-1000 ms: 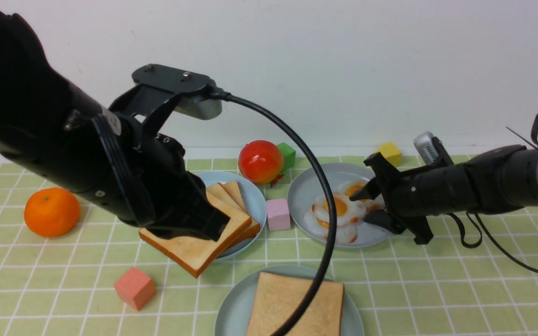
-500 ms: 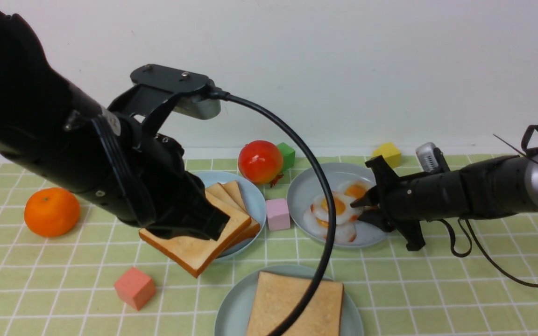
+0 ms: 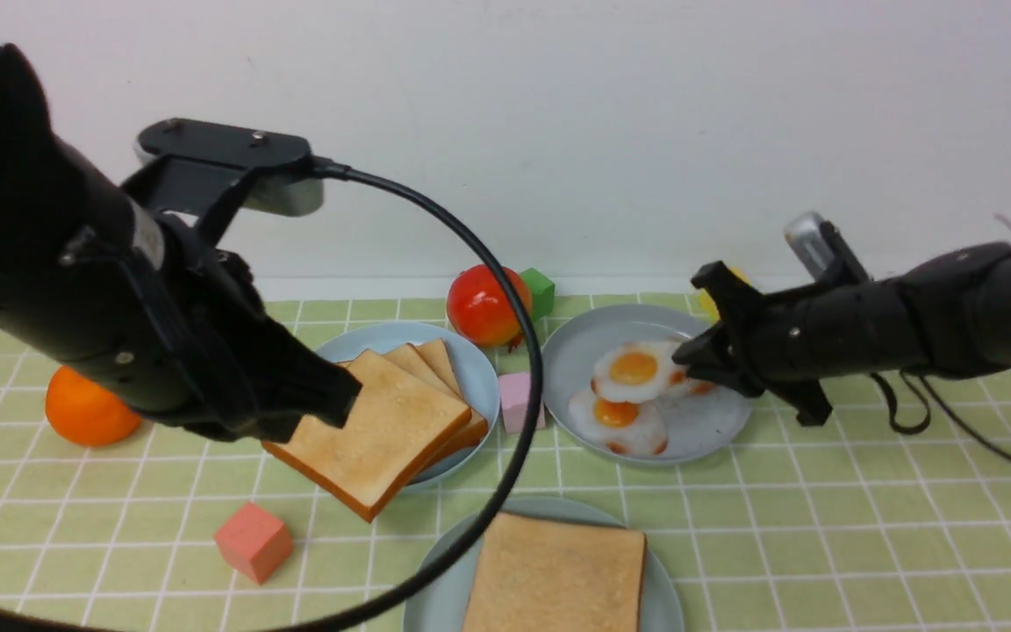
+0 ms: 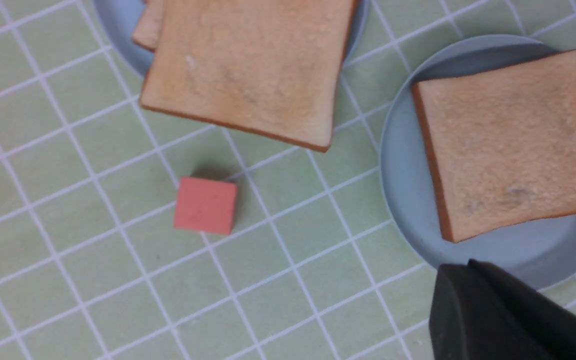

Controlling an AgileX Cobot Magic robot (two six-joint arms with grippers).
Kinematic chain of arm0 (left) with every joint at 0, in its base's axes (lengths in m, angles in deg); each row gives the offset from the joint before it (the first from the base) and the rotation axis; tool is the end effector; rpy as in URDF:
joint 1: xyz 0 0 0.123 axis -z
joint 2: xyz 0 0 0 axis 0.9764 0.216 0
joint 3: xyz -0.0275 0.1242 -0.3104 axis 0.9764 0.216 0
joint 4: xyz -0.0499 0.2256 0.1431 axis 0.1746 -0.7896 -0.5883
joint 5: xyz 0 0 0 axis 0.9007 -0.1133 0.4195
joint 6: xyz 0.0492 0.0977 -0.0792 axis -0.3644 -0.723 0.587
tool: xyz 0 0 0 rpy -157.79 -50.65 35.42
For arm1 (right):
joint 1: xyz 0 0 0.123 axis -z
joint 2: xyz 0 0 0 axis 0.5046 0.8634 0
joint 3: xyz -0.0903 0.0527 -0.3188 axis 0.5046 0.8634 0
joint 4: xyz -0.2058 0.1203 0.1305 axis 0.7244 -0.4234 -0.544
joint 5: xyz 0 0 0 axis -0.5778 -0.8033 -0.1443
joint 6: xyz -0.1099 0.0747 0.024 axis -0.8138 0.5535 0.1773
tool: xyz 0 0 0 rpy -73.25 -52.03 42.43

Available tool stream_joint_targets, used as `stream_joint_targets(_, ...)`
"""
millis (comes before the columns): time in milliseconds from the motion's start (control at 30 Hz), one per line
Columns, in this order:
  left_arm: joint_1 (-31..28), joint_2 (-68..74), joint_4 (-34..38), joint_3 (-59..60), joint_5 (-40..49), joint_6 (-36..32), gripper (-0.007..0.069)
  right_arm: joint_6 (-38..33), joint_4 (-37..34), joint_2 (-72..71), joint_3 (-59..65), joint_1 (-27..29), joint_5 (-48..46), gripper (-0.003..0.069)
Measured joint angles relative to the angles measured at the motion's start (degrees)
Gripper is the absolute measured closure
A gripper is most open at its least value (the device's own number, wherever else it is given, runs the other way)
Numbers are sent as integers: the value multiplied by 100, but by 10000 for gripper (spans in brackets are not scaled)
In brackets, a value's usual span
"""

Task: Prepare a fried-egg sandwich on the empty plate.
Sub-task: Use the right arm to place the fried egg on the slice of bread in the middle

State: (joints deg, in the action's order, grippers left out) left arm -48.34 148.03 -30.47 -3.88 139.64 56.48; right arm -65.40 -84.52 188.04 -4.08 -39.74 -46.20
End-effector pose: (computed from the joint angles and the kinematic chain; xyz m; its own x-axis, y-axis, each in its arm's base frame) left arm 0.2470 -0.1398 0.3570 -0.8137 0.2861 -0.5059 0.3773 0.9222 -0.0852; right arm 0.4529 0.1272 0.1915 -0.7455 0.6266 -0.2272 0.2882 0.6105 0.7377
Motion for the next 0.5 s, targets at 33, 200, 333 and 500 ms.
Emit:
stream_joint_targets(33,0,-157,-121,0,127,180,634,-209,254,-349,0,32,-323,571)
stream_joint_targets(200,0,-688,-169,307,165,535,631,-705,924,-1132,39,-119,-1488,571)
stream_joint_targets(333,0,-1078,-156,860,-72,772,629,-821,1095,-1257,496,-634,-1974,571)
stream_joint_targets(500,0,-1234,-139,1231,-185,919,627,-1028,1092,-1190,1102,-1269,-1777,571)
